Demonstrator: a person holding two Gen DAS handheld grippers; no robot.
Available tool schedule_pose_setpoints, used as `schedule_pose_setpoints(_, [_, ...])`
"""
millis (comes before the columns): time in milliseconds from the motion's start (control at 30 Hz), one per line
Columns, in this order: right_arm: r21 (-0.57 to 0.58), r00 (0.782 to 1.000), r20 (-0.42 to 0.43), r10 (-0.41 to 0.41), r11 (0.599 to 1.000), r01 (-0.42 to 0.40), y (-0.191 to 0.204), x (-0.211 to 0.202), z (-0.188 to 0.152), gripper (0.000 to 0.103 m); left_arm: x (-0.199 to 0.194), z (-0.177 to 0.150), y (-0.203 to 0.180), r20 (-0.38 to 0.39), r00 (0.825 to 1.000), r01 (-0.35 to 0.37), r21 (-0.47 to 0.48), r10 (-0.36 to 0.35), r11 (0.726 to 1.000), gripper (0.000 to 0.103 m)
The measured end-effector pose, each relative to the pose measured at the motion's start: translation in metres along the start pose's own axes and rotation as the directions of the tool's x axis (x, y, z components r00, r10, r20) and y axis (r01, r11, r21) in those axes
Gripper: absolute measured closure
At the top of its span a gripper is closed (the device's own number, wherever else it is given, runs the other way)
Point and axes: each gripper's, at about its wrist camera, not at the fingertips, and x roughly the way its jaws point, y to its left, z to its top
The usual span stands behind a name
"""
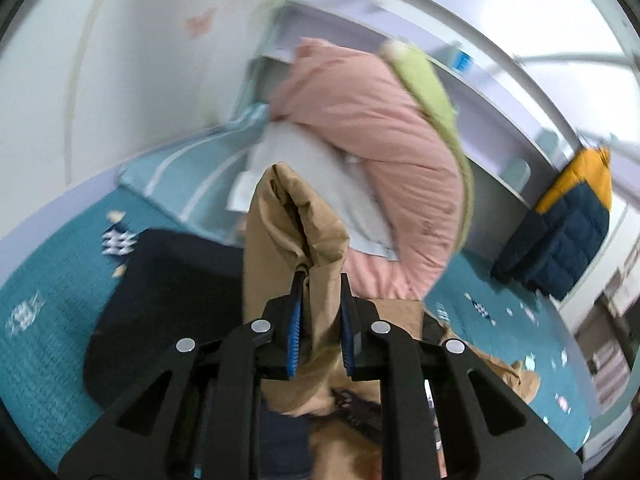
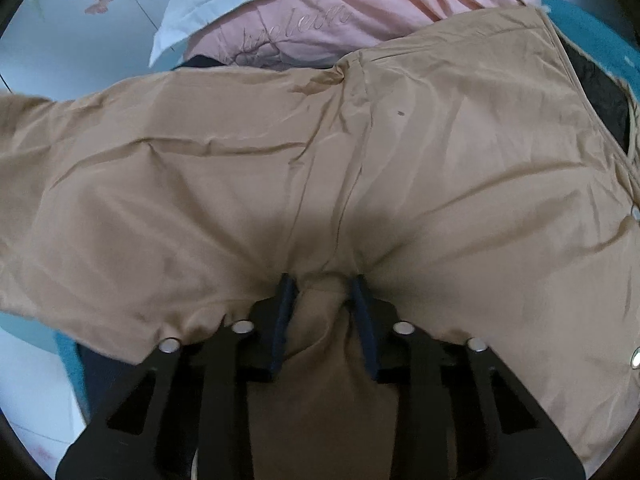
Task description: Fold large clothes
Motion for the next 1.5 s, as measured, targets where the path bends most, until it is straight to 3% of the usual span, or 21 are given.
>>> schedule_pose_setpoints(167, [0.062, 0.994, 0.022, 0.107, 0.992, -0.108, -0.03, -0.036, -0.01, 0.087, 0.032, -0.004, -0.079, -0.037, 0.999, 0.027, 0.124, -0.023, 0.992, 0.087])
schedule_pose_setpoints(367, [0.089, 0.989, 0.095, 0.112, 0.989, -0.121, -0.077, -0.101, -0.027, 0.088, 0.077, -0.038, -0.161, -0.121, 0.992, 0.073, 0.227, -0.046, 0.971, 0.087])
schedule_pose_setpoints(533, [0.089, 0.994, 0.106, 0.02, 0.996, -0.029, -0.129, -0.164, -0.041, 0.088, 0.121, -0.081, -0.226, -0.225, 0.974, 0.097, 0.291, -0.03, 0.952, 0.087])
schedule_pose_setpoints(600, [0.076, 0.987, 0.162, -0.01, 0.997, -0.003, -0.151, -0.204, -0.056, 0.086, 0.137, -0.101, -0.245, -0.273, 0.961, 0.126, 0.283, -0.046, 0.951, 0.087])
schedule_pose_setpoints(667, [0.118, 0.971, 0.229, -0.064, 0.992, 0.037, -0.169, -0.234, -0.069, 0.086, 0.156, -0.125, -0.267, -0.317, 0.948, 0.141, 0.305, -0.039, 0.942, 0.087])
schedule_pose_setpoints(767, [0.229, 0.966, 0.21, -0.153, 0.968, 0.104, -0.201, -0.255, -0.079, 0.086, 0.179, -0.17, -0.297, -0.373, 0.928, 0.144, 0.377, 0.008, 0.915, 0.087])
schedule_pose_setpoints(867, [0.259, 0.956, 0.274, -0.102, 0.965, 0.029, -0.217, -0.274, -0.08, 0.086, 0.202, -0.215, -0.31, -0.437, 0.898, 0.142, 0.408, 0.056, 0.902, 0.088])
schedule_pose_setpoints(967, [0.252, 0.944, 0.283, -0.17, 0.963, 0.098, -0.225, -0.281, -0.077, 0.086, 0.225, -0.245, -0.313, -0.477, 0.872, 0.123, 0.426, 0.107, 0.896, 0.088])
schedule_pose_setpoints(1200, [0.289, 0.942, 0.282, -0.182, 0.952, 0.097, -0.248, -0.285, -0.08, 0.085, 0.244, -0.268, -0.318, -0.553, 0.825, 0.137, 0.395, 0.116, 0.908, 0.084])
schedule_pose_setpoints(1300, [0.319, 0.942, 0.28, -0.187, 0.943, 0.092, -0.256, -0.284, -0.079, 0.079, 0.233, -0.266, -0.321, -0.619, 0.785, 0.213, 0.306, 0.024, 0.928, 0.062])
schedule_pose_setpoints(1333, [0.326, 0.94, 0.286, -0.187, 0.941, 0.089, -0.259, -0.283, -0.078, 0.076, 0.228, -0.263, -0.322, -0.631, 0.776, 0.231, 0.276, -0.005, 0.933, 0.045])
schedule_pose_setpoints(1400, [0.344, 0.937, 0.291, -0.194, 0.935, 0.087, -0.261, -0.282, -0.077, 0.068, 0.21, -0.252, -0.318, -0.616, 0.785, 0.26, 0.227, -0.068, 0.939, 0.041])
schedule_pose_setpoints(1500, [0.354, 0.932, 0.313, -0.183, 0.933, 0.064, -0.259, -0.282, -0.076, 0.068, 0.193, -0.239, -0.314, -0.589, 0.804, 0.275, 0.25, -0.08, 0.928, 0.041])
